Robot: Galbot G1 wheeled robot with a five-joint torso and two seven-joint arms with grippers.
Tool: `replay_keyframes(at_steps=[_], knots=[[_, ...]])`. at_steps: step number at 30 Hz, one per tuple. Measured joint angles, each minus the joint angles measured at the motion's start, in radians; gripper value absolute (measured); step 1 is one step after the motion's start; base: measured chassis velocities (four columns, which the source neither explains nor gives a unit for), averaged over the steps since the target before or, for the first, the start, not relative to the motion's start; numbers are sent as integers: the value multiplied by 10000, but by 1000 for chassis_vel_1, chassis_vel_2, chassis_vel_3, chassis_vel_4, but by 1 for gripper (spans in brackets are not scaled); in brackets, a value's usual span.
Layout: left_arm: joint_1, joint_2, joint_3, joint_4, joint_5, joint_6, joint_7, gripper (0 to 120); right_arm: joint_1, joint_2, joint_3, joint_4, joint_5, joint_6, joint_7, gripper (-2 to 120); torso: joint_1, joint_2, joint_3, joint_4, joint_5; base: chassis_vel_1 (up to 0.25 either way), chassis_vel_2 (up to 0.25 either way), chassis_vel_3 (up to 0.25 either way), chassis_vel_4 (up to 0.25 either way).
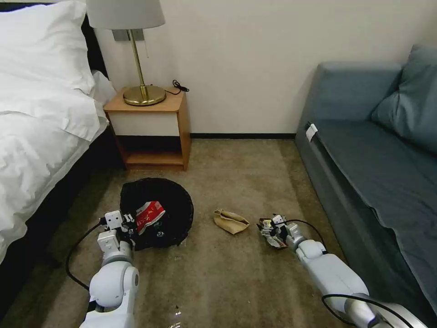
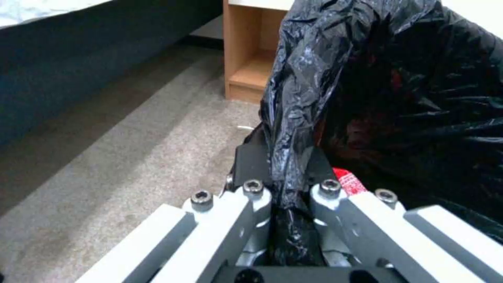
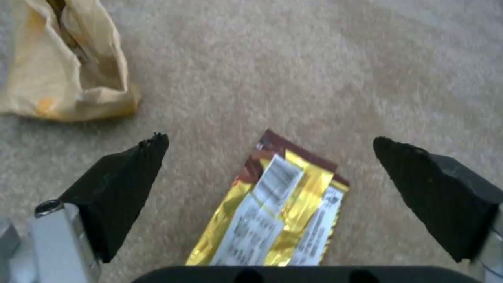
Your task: Pick up the trash bin, then pick up the garbage on the floor and place it into the trash bin.
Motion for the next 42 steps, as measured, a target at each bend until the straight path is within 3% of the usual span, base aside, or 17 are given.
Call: replay_keyframes(at_steps=[34, 40, 42], knots=[[168, 43, -2, -191, 18, -19, -34, 3, -268, 636, 1642, -1624, -1036, 656, -421, 100, 0, 0, 0, 1, -2, 0, 0, 0, 0], [168, 49, -23, -205, 10, -19, -45, 3, -267, 730, 1799, -1848, -1135, 926, -464, 84, -1, 0, 0, 1, -2, 0, 0, 0, 0], [154, 48, -23, -205, 6, -18, -52, 3, -247, 780, 1899, -1958, -1219, 1037, -477, 73, 0, 0, 0, 2, -2, 0, 0, 0, 0]])
